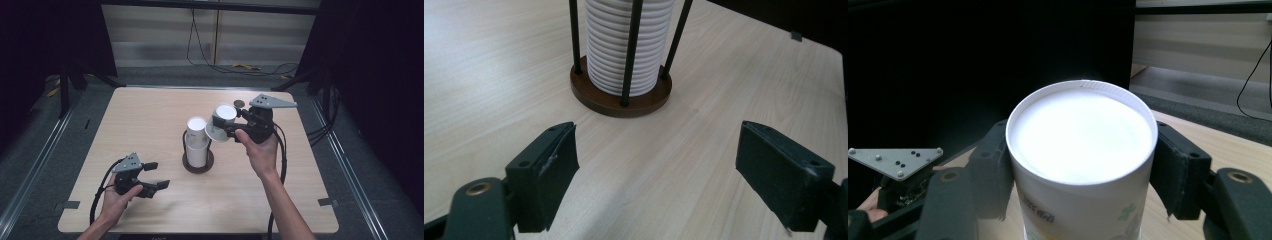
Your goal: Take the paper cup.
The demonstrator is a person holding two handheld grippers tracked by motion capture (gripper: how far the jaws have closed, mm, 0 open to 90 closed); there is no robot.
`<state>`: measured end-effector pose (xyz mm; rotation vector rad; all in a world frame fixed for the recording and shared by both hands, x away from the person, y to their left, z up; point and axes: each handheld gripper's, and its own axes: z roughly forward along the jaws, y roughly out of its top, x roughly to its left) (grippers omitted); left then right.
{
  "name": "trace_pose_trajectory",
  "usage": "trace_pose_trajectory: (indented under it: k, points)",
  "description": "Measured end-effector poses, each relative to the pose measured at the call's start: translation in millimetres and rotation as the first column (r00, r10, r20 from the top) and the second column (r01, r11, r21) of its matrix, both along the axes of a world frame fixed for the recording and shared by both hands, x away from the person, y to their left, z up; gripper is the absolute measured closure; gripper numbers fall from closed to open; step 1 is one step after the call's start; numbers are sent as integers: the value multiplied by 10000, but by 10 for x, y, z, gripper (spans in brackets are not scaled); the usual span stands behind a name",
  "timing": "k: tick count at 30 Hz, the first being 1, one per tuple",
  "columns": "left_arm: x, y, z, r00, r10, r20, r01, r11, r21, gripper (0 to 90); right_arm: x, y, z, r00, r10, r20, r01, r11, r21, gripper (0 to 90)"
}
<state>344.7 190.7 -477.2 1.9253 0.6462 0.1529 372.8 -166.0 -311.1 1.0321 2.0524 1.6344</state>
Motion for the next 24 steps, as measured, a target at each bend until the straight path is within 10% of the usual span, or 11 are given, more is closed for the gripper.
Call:
trace_pose_trajectory:
  k: [24]
  points:
    - [43,-369,365,9915,-1219,451,1255,9883,-868,156,-214,-83,-577,9927,442,-1126,-454,9989,-78,342]
